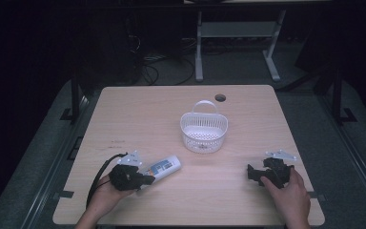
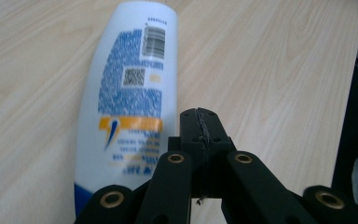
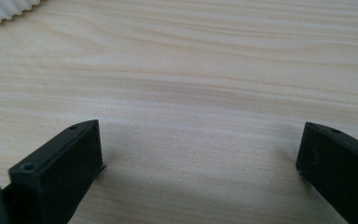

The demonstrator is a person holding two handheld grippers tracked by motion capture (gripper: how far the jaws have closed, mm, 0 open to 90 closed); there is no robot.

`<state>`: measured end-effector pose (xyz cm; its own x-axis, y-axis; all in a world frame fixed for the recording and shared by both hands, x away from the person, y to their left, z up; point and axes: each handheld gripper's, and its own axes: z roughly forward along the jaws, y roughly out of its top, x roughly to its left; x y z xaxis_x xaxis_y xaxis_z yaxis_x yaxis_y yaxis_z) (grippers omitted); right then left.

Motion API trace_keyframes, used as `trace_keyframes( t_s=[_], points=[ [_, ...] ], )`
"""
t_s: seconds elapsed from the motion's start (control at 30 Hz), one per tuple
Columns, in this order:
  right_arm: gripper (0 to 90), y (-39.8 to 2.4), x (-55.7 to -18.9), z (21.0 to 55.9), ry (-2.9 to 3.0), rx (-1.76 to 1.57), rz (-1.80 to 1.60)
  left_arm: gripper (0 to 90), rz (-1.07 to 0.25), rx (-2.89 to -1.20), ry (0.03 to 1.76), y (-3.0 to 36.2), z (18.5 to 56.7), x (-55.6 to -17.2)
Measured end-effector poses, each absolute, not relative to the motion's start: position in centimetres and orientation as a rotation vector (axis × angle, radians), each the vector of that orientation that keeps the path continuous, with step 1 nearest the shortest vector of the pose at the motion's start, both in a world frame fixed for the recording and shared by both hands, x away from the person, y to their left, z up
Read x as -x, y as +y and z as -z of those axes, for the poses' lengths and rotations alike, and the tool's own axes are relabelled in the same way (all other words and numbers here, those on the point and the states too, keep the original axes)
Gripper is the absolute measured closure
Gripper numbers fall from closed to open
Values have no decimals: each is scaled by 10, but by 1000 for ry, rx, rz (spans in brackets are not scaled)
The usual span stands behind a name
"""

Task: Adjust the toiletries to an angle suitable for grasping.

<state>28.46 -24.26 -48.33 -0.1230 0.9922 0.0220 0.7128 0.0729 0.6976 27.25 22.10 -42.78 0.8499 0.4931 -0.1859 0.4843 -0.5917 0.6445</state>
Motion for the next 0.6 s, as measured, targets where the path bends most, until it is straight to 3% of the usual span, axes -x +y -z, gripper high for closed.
trace_keyframes(
  t_s=[0.27, 0.6],
  points=[
    [0, -243, -285, 483, 1891, -1685, -790, 900, -20, -2311, 759, 240, 438, -254],
    [0, -243, -285, 483, 1891, -1685, -790, 900, -34, -2307, 789, 248, 441, -259]
  ],
)
